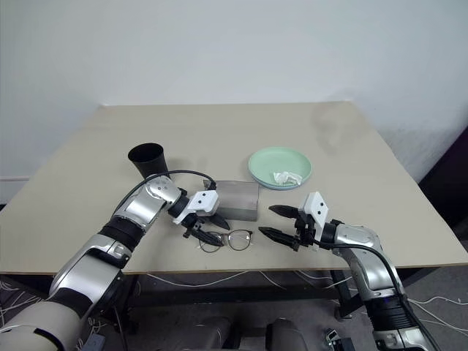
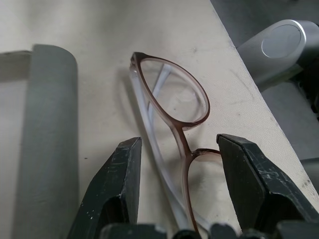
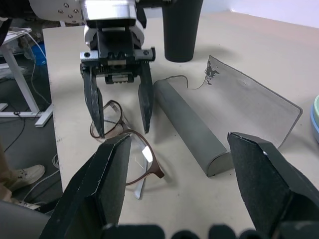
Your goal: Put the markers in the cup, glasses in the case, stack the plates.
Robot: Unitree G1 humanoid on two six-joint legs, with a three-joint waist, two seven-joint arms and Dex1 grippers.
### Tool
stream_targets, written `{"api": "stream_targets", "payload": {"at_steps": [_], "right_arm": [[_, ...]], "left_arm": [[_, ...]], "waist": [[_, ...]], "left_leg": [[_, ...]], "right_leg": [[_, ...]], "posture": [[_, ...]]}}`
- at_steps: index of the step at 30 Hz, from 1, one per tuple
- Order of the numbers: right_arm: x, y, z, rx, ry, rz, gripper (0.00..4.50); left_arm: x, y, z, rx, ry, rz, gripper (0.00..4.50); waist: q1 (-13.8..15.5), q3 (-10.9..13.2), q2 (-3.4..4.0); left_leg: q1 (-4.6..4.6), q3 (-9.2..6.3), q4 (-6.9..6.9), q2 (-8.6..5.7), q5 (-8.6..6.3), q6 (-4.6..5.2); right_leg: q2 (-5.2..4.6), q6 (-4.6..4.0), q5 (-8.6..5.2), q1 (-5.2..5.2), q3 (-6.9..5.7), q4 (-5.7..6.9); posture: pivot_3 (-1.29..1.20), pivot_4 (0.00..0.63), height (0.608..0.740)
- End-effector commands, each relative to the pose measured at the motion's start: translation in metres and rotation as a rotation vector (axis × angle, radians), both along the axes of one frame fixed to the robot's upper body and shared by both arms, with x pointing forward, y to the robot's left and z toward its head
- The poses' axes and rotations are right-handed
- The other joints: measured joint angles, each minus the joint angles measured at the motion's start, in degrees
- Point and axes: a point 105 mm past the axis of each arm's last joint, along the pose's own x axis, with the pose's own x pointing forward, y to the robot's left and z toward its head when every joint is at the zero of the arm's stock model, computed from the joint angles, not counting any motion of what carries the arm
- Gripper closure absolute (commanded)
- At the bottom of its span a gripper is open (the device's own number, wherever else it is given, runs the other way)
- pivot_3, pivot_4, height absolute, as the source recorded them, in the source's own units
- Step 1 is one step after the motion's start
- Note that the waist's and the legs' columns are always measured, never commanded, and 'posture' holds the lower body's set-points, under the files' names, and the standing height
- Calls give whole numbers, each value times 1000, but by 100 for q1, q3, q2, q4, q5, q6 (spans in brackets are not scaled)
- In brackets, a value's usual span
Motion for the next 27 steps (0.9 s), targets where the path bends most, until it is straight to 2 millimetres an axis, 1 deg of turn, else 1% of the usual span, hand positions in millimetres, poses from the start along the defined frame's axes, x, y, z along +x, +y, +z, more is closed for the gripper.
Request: {"api": "stream_targets", "payload": {"at_steps": [1, 7, 10, 16, 19, 24, 27], "right_arm": [[-1, 2, 14, 7, -68, 8, 1142], [-1, 1, 13, 5, -68, 4, 1142], [0, 1, 13, 5, -69, 4, 1142], [0, 1, 14, 3, -71, 6, 1142], [2, 1, 14, 0, -72, 7, 1142], [3, 1, 15, -4, -76, 13, 1142], [3, 2, 15, -6, -77, 18, 1142]], "left_arm": [[4, -3, 8, -1, -29, -12, 2587], [4, -2, 9, -3, -28, -13, 4434], [4, -1, 12, -13, -31, -11, 4484], [5, 1, 30, -70, -37, -8, 4484], [9, 3, 39, -90, -58, 7, 4484], [25, 5, 59, -134, -127, 56, 4484], [40, 5, 77, -173, -195, 108, 4484]], "waist": [[0, 0, 0], [1, -3, 4], [0, -4, 5], [-4, -2, 5], [-9, -2, 5], [2, -3, 4], [1, -2, 1]], "left_leg": [[0, 0, 0, 0, 0, 0], [7, -1, 4, 0, 0, 0], [14, -4, 5, 0, 0, 0], [8, -6, 6, 2, 0, 0], [7, -6, 6, 3, 0, 0], [5, -5, 7, 2, 0, 0], [-8, -4, 5, 2, 0, 0]], "right_leg": [[0, 0, 0, 2, 0, 0], [0, 1, 0, 8, -2, 0], [0, -5, -3, 30, -1, 0], [-1, -7, -5, 35, -1, 0], [-1, -7, -5, 33, -1, 1], [-1, -7, -4, 18, -1, 1], [3, 9, 4, -7, -1, -2]], "posture": [[0, 0, 738], [0, 0, 738], [0, 0, 738], [0, 0, 738], [0, 0, 738], [0, 0, 738], [0, 0, 738]]}}
